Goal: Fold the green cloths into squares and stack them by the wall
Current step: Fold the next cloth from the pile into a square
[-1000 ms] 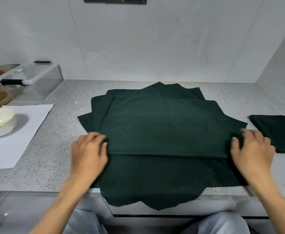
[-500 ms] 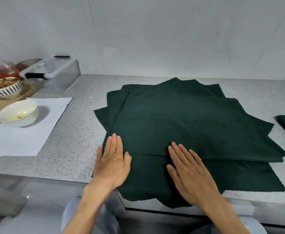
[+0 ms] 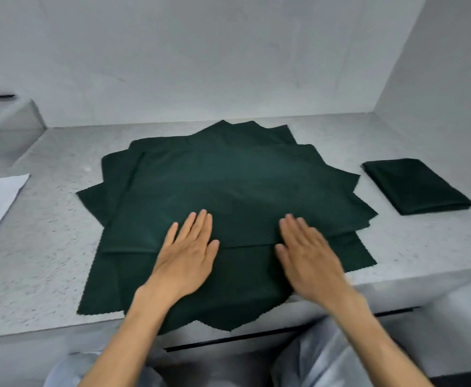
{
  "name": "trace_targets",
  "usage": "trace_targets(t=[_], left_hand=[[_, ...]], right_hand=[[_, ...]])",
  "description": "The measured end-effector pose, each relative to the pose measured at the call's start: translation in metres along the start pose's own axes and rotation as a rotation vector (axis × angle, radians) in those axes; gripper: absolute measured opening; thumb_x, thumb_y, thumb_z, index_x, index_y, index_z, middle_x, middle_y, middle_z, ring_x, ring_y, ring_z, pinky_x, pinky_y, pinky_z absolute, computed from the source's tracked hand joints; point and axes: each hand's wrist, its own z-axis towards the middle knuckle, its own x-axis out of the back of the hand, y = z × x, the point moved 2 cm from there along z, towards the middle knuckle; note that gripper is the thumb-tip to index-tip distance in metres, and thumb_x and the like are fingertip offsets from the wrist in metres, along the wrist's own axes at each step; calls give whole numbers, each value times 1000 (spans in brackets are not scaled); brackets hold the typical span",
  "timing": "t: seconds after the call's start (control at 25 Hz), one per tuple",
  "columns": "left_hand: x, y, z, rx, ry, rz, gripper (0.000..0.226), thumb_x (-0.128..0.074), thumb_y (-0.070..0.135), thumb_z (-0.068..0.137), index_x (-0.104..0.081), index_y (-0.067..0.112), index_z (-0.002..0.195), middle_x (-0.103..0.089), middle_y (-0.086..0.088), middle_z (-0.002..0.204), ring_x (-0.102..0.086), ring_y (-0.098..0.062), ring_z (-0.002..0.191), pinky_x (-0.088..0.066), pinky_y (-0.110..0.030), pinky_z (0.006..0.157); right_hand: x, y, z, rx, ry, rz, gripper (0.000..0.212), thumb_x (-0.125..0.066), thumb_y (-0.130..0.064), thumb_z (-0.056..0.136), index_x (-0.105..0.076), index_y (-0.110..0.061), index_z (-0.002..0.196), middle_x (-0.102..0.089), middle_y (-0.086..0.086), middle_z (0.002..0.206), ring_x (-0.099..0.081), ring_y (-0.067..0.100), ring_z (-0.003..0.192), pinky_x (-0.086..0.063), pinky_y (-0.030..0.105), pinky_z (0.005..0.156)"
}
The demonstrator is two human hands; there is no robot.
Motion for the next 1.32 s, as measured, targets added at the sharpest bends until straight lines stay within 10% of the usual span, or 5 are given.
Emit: trace_targets(t=[0.16,0.28,0.92,1.32], left_hand=[[2,0,2,-1,0,-48,60,-9,45,103,15,24,154,22,15,159,23,-2,145,11,-36,122],[8,-6,-3,-5,10,-194,65,-25,40,101,7,25,156,16,15,161,19,0,145,11,-34,122],[22,-92,-36,339,410,-67,55,-48,3,89,-50,12,143,-44,-5,151,-40,-22,141,-31,-37,114],[38,-142,-92,253,451,-268,27,-69,5,85,-78,25,102,-71,-6,119,-63,-25,117,-51,-40,93]], right_hand=[[18,95,-8,-247,-239,80,60,-9,-42,104,-1,-14,157,4,0,164,4,13,151,-1,32,122],[20,101,-5,-222,-251,125,58,-18,-34,104,1,-16,156,7,-1,164,6,10,150,0,30,122],[8,92,14,-182,239,5,46,-64,10,75,-68,-2,119,-67,15,125,-51,47,125,-43,59,101],[36,121,-7,-62,156,486,43,-57,9,89,-74,-25,109,-68,-10,115,-56,5,119,-39,10,97]])
